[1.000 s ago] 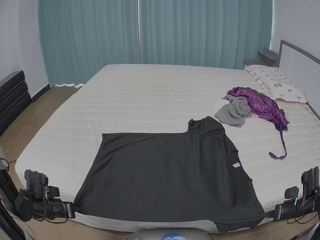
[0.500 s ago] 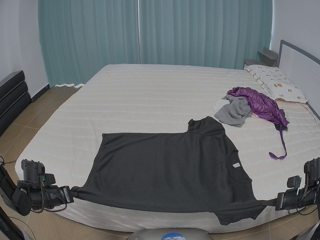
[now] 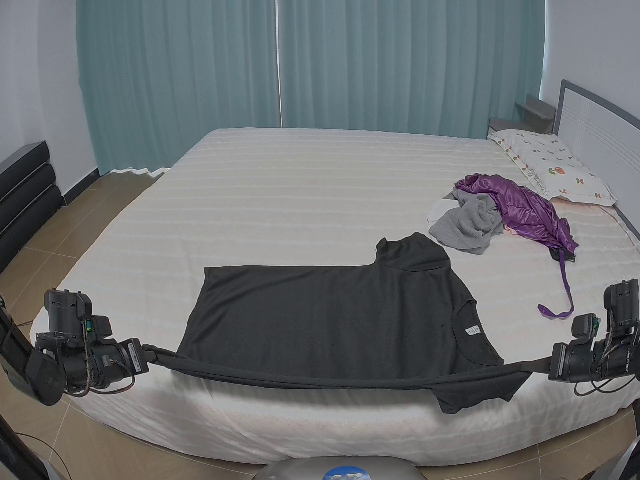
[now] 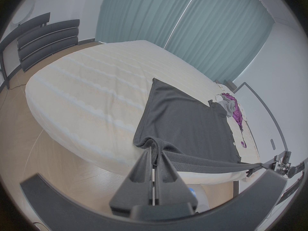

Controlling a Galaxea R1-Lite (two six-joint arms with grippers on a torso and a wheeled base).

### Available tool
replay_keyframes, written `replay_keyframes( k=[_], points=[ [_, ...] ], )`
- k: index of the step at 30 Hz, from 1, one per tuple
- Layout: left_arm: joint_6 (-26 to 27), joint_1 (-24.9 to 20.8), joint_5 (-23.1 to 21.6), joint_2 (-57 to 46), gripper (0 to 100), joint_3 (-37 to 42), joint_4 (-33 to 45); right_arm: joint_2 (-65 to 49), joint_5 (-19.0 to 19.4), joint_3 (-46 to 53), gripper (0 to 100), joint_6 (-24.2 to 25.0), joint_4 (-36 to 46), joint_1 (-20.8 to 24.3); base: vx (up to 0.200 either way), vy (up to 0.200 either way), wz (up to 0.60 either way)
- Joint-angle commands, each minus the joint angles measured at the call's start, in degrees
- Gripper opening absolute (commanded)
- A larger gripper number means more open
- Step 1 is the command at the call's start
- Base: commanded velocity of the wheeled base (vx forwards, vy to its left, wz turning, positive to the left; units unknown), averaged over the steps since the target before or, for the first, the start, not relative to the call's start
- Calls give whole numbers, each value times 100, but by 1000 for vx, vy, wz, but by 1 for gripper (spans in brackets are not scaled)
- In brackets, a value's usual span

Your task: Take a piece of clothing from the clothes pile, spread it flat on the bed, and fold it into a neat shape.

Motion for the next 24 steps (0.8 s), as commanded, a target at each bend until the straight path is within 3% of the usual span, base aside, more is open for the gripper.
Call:
replay_keyframes(
  k=[1,9,24],
  points=[
    [-10,-45,40,81,0,-449,347,408,-19,-309,0,80,-6,10,0,0,0],
    [-18,-124,49,160,0,-986,910,716,-54,-705,0,168,-14,10,0,0,0],
    [-10,-194,58,459,0,-1153,927,909,-106,-959,0,264,-14,62,0,0,0]
  ],
)
